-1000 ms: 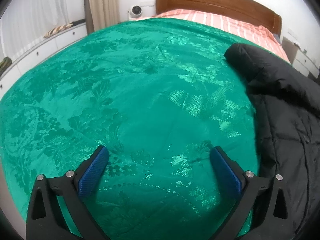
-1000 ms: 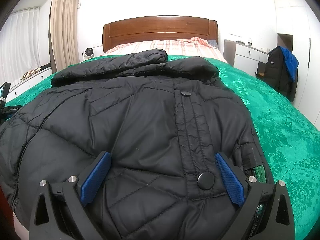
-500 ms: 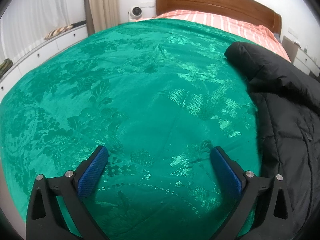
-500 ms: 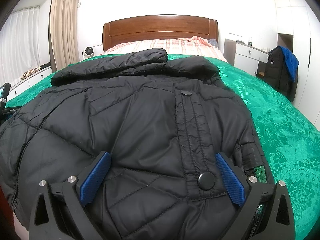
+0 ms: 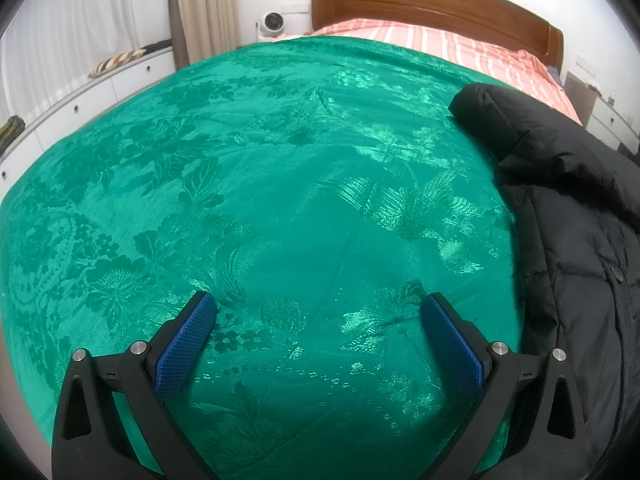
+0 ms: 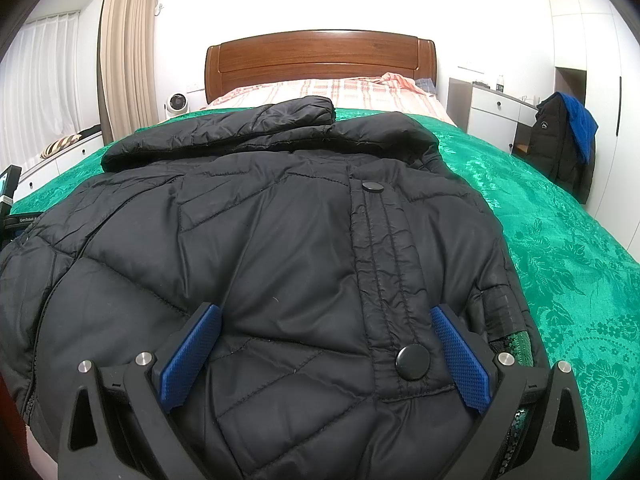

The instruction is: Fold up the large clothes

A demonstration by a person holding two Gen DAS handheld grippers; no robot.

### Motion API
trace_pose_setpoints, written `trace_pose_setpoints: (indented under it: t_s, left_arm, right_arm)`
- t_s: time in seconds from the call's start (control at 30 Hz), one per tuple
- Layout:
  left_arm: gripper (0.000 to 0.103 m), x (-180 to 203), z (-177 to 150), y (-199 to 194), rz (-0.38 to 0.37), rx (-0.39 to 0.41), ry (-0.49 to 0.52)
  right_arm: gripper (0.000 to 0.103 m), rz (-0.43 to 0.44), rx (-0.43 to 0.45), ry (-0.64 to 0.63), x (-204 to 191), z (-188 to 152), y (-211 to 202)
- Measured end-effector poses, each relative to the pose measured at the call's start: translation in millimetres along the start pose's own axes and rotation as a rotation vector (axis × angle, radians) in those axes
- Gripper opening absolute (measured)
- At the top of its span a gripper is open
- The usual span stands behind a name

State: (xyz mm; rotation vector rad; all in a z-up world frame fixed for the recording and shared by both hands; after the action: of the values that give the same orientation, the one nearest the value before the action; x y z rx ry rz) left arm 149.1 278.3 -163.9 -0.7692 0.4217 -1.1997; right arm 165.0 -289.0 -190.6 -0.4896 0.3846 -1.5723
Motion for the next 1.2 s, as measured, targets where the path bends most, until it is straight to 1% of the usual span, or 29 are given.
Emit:
trace_pose_setpoints:
  t_s: [1.03,1.13,1.17,1.2]
  left_arm:
    - [0.103,0.3,-0.1,0.5,0.000,-0.001,0.000]
    - [0.103,-2.3,3.2,0.4,-0.020,-0.031,-0.005]
    - [0.102,-4.0,6.1,-0.8,-0.033,-0.058,-0.012]
    - [0.099,-7.4,9.4,-6.5,-0.051,-0.084,-0.042]
  right_arm:
    - [0.102,-0.001,0.000,-0.001,-0.6,0.2,0.1]
    - [0.102,0.002,-0.005,-0.004,-0.8,0.7,0.0]
    - [0.102,0.010,-0.020,-0.009,-0.6,2.2,-0.2]
    - [0.102,0.033,-0.046,-0.010,1.5,5.4,-1.3]
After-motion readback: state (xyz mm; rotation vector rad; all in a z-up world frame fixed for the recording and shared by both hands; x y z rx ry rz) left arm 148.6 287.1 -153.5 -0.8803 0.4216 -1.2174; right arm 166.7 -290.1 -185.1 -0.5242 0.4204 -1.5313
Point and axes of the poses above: each gripper's, at about its wrist camera, not at the fingertips, and y roughly the way its jaws point, x to its right, z to its top, the point moved 1 cm from there along y, roughly the way its jaws point, and after that the axes turned 7 degrees about -z, right-handed, at the moved point
